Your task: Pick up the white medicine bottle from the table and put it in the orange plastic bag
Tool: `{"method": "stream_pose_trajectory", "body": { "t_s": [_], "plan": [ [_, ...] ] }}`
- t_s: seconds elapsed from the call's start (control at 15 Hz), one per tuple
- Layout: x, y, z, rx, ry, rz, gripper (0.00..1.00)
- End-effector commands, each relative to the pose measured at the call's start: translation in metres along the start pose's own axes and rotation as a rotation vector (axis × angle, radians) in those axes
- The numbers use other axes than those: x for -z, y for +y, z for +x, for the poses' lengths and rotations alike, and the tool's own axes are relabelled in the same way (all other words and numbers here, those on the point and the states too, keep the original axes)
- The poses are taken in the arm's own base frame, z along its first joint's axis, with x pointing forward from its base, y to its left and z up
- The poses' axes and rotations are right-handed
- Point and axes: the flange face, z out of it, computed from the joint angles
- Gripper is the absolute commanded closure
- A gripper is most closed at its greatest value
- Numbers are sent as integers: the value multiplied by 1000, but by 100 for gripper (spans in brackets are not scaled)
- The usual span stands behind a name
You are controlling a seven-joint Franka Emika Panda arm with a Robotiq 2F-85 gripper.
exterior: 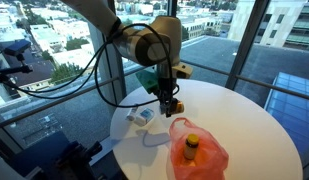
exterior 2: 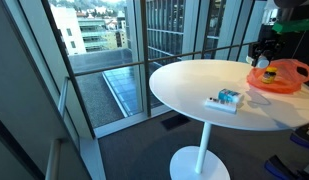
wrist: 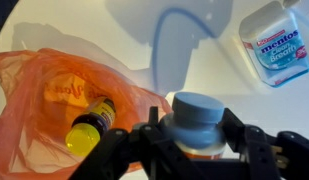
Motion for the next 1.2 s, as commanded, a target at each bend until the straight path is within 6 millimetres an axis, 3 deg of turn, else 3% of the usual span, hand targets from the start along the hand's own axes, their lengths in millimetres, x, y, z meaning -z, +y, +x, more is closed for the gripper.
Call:
{"method": "stream_pose_trajectory", "body": {
  "t_s": [0.0,0.4,1.13],
  "plan": [
    [-4,26,-2,-30,-25,-1,63],
    [-28,50,-2,-64,-71,-7,63],
    [-57,61,9,-50,-114,7,63]
  ]
}}
